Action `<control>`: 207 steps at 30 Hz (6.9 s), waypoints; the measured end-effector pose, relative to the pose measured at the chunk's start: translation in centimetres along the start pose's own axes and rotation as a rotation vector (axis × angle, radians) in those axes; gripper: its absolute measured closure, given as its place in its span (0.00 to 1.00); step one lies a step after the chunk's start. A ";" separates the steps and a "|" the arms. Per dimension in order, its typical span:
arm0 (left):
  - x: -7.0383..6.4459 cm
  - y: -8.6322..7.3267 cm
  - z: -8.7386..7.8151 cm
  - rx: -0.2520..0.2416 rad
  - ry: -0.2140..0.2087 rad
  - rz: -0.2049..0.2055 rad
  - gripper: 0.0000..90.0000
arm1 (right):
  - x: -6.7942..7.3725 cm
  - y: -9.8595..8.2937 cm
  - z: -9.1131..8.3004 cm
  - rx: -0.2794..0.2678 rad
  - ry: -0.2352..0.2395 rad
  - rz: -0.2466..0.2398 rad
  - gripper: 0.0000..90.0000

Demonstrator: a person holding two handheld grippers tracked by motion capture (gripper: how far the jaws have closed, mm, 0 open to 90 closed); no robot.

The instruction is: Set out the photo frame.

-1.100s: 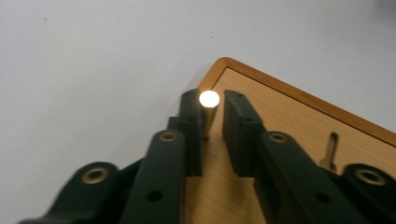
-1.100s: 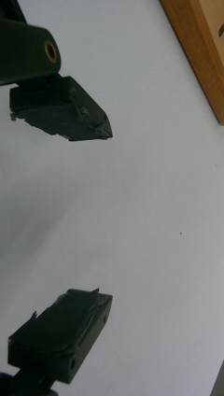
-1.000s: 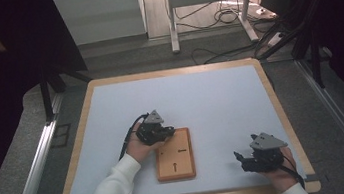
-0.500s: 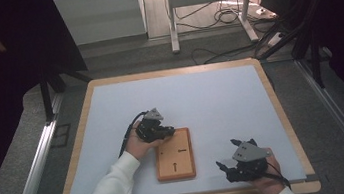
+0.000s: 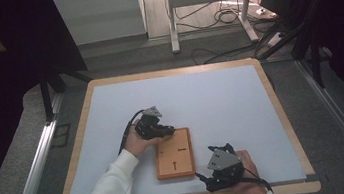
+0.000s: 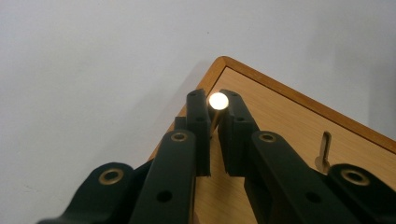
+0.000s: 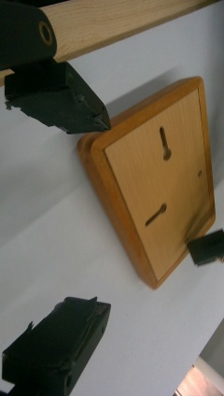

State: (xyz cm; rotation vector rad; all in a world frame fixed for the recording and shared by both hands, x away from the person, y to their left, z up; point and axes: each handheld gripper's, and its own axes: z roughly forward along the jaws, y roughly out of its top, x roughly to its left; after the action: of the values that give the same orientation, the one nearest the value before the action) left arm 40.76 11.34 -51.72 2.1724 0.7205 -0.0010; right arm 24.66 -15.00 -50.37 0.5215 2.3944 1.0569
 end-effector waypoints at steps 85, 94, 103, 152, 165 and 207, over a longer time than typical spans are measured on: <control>-1.1 -7.3 -6.6 -0.033 0.249 -0.032 0.40 | 1.6 5.0 3.3 0.002 -0.208 -0.288 0.54; -1.7 -8.3 -6.9 -0.021 0.272 0.002 0.39 | 1.6 5.5 3.4 0.003 -0.204 -0.292 0.55; -1.3 -8.5 -7.2 -0.030 0.273 -0.016 0.38 | 1.0 6.2 3.4 0.009 -0.180 -0.278 0.57; -0.7 -8.8 -7.3 -0.029 0.260 -0.035 0.38 | -5.6 13.0 5.0 0.085 0.017 -0.337 0.76; -0.5 -9.1 -7.6 -0.040 0.265 -0.050 0.38 | -6.6 14.4 4.4 0.080 0.065 -0.313 0.77; -0.8 -9.0 -7.3 -0.030 0.278 -0.018 0.38 | -8.4 13.5 2.8 0.044 0.172 -0.161 0.64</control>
State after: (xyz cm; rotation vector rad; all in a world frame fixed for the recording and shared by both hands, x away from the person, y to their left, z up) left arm 33.93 20.66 -53.14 2.1601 0.8898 0.3053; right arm 35.17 -9.16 -39.57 0.2553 2.5641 1.0167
